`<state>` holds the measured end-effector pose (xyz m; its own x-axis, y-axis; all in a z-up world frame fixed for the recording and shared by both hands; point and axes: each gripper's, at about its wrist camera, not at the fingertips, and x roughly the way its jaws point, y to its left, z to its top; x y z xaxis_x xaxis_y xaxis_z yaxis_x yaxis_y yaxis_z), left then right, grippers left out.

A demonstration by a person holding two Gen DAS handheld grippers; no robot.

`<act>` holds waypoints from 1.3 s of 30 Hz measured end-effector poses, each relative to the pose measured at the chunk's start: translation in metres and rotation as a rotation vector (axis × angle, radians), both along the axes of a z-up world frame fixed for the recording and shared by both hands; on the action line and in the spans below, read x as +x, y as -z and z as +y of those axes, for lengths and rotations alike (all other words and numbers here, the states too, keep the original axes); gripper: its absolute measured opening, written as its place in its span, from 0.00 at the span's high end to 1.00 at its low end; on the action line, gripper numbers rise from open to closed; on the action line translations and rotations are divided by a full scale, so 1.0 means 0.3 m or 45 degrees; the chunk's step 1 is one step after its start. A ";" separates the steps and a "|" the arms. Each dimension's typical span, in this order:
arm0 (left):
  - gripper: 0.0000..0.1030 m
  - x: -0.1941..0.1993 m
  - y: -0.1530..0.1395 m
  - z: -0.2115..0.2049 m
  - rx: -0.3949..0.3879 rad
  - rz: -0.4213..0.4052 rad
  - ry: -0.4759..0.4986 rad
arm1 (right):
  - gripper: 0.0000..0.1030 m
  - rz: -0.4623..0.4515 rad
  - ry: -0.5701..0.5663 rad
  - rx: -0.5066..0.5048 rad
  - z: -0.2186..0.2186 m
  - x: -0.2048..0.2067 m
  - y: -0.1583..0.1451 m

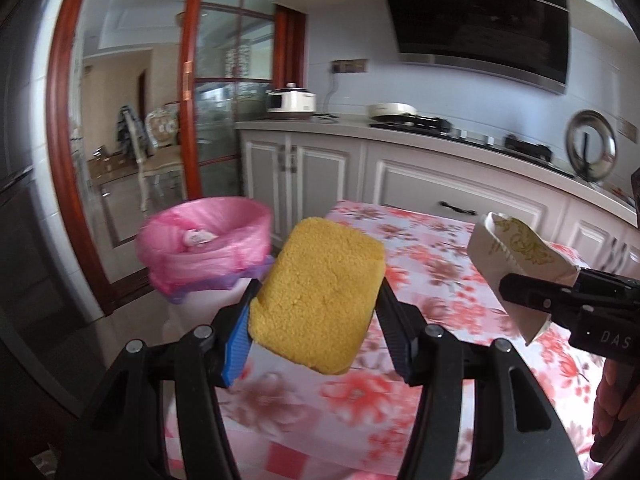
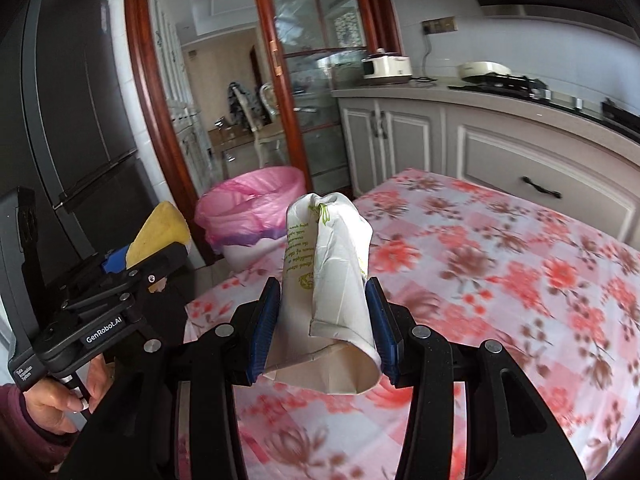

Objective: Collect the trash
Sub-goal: 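Carry the sponge and paper sleeve to the pink bin and release both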

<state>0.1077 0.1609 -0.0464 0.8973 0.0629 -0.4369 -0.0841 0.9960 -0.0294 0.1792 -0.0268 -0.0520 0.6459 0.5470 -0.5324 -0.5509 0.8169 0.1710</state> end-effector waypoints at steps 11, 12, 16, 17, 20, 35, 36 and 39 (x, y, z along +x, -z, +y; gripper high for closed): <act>0.46 0.058 0.059 0.266 -0.064 0.065 -0.190 | 0.58 0.057 -0.174 -0.072 0.263 0.142 0.064; 0.46 0.064 0.065 0.291 -0.069 0.071 -0.208 | 0.58 0.062 -0.190 -0.074 0.288 0.159 0.066; 0.46 0.090 0.087 0.362 -0.091 0.098 -0.264 | 0.58 0.072 -0.238 -0.082 0.369 0.219 0.063; 0.46 0.100 0.091 0.383 -0.094 0.104 -0.278 | 0.58 0.073 -0.252 -0.084 0.393 0.235 0.058; 0.46 0.130 0.093 0.439 -0.093 0.115 -0.310 | 0.58 0.064 -0.287 -0.086 0.458 0.286 0.042; 0.46 0.442 -0.011 0.725 -0.127 0.137 -0.357 | 0.58 0.079 -0.362 -0.025 0.744 0.613 -0.023; 0.46 0.461 -0.017 0.738 -0.131 0.132 -0.355 | 0.58 0.085 -0.362 -0.022 0.755 0.632 -0.023; 0.46 0.538 -0.039 0.776 -0.130 0.116 -0.359 | 0.57 0.100 -0.356 -0.013 0.788 0.696 -0.019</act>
<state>0.2692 0.3936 -0.0347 0.8075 0.2555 -0.5317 -0.3638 0.9252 -0.1079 0.3880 0.2095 -0.0462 0.4277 0.6925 -0.5810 -0.7403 0.6372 0.2144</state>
